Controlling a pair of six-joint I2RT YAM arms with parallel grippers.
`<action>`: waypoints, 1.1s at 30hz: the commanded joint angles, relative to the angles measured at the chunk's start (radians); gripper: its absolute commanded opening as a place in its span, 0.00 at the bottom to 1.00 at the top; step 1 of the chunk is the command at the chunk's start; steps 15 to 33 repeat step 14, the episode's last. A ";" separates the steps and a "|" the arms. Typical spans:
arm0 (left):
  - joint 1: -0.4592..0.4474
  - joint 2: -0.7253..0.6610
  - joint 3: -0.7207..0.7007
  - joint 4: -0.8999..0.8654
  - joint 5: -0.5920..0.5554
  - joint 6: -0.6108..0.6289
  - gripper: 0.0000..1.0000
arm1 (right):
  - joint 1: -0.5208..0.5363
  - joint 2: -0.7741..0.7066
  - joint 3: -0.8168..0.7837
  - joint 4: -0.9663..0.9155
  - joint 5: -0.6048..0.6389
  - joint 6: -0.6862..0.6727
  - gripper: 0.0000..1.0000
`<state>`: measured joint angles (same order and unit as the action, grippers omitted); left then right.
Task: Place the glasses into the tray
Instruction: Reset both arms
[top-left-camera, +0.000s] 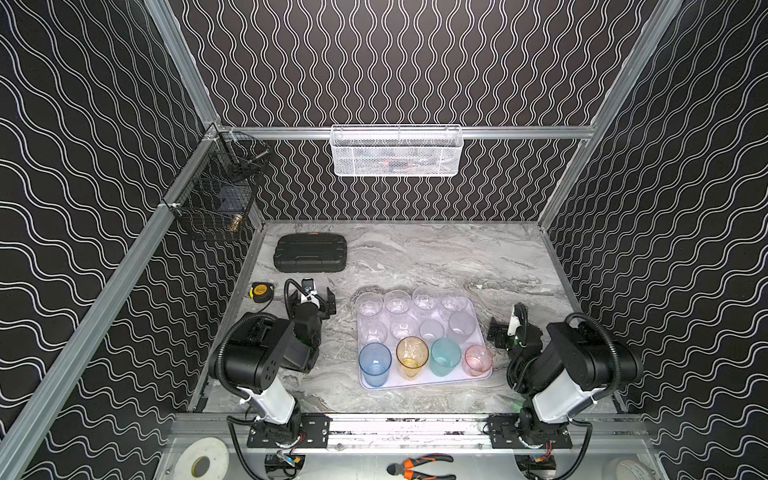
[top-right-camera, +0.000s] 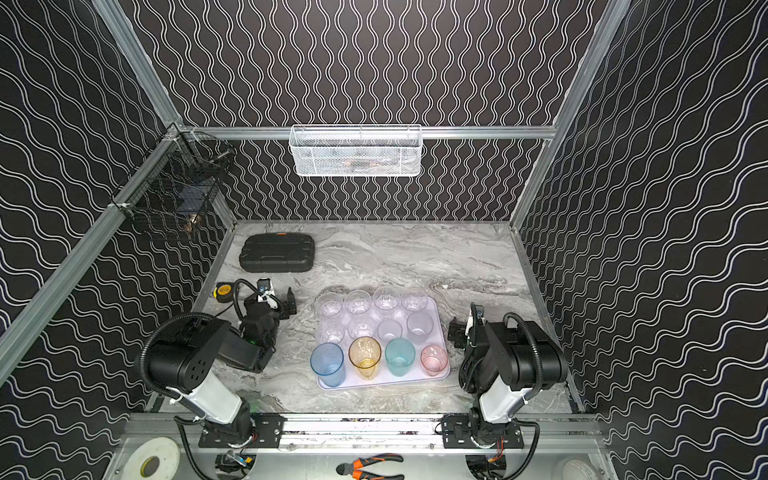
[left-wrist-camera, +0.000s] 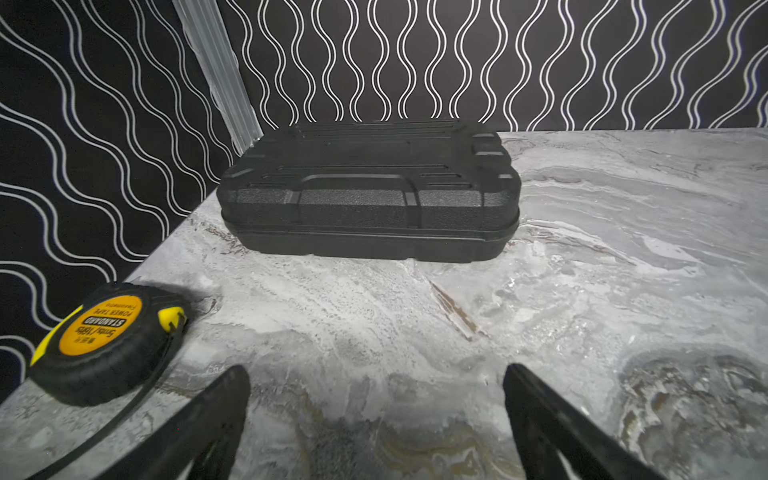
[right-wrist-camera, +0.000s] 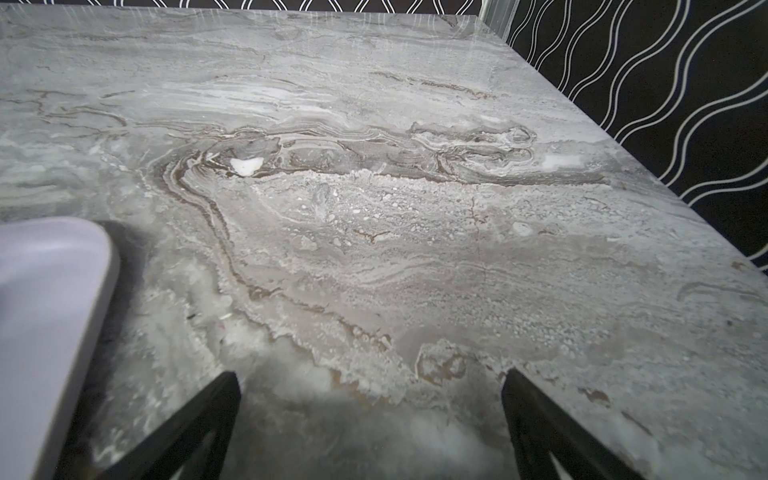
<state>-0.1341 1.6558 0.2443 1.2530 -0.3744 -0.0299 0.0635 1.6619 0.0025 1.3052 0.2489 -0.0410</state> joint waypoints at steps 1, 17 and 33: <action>-0.004 0.002 0.000 0.053 -0.015 0.010 0.99 | 0.000 -0.002 -0.027 0.048 -0.008 -0.009 0.99; -0.030 0.008 -0.021 0.102 -0.011 0.045 0.99 | 0.001 0.000 -0.018 0.042 -0.010 -0.017 0.99; -0.030 0.008 -0.021 0.102 -0.011 0.045 0.99 | 0.001 0.000 -0.018 0.042 -0.010 -0.017 0.99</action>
